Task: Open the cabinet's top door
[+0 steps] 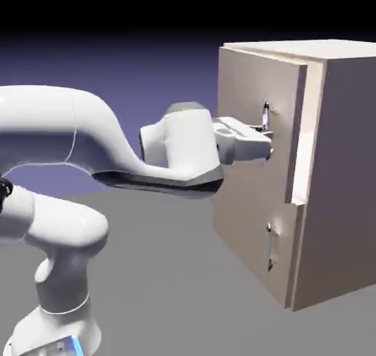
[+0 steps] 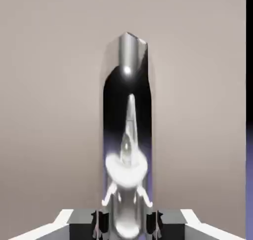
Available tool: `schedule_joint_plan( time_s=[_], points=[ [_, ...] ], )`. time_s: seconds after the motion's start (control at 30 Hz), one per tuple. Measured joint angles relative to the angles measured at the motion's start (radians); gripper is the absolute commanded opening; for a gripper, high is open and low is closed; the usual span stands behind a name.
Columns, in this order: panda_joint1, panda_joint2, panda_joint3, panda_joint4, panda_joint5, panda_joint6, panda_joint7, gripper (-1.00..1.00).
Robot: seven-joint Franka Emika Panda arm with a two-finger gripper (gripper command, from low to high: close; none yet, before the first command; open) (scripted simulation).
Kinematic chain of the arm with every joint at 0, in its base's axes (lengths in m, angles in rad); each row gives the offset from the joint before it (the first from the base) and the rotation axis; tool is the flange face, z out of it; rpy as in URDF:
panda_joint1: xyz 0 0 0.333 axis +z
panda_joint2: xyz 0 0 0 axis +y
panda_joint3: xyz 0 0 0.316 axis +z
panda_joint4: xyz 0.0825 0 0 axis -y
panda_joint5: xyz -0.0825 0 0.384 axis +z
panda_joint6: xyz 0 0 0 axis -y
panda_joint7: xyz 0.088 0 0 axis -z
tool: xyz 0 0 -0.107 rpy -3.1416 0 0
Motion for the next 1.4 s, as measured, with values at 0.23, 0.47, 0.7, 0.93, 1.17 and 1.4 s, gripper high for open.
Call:
schedule_joint_plan(
  time_s=[0.23,0.47,0.7,0.93,1.17,1.4],
  points=[
    [-0.234,-0.044,0.254,-0.127,0.191,-0.039,0.000,-1.00],
    [-0.451,-0.108,0.507,-0.210,0.390,-0.015,0.000,-1.00],
    [-0.557,-0.242,0.702,-0.300,0.683,-0.035,-0.123,-1.00],
    [-0.543,-0.370,0.854,-0.370,0.988,-0.129,-0.285,-1.00],
    [-0.449,-0.453,1.043,-0.399,1.293,-0.317,-0.407,-1.00],
    [-0.357,-0.434,1.291,-0.346,1.584,-0.574,-0.450,-1.00]
  ],
)
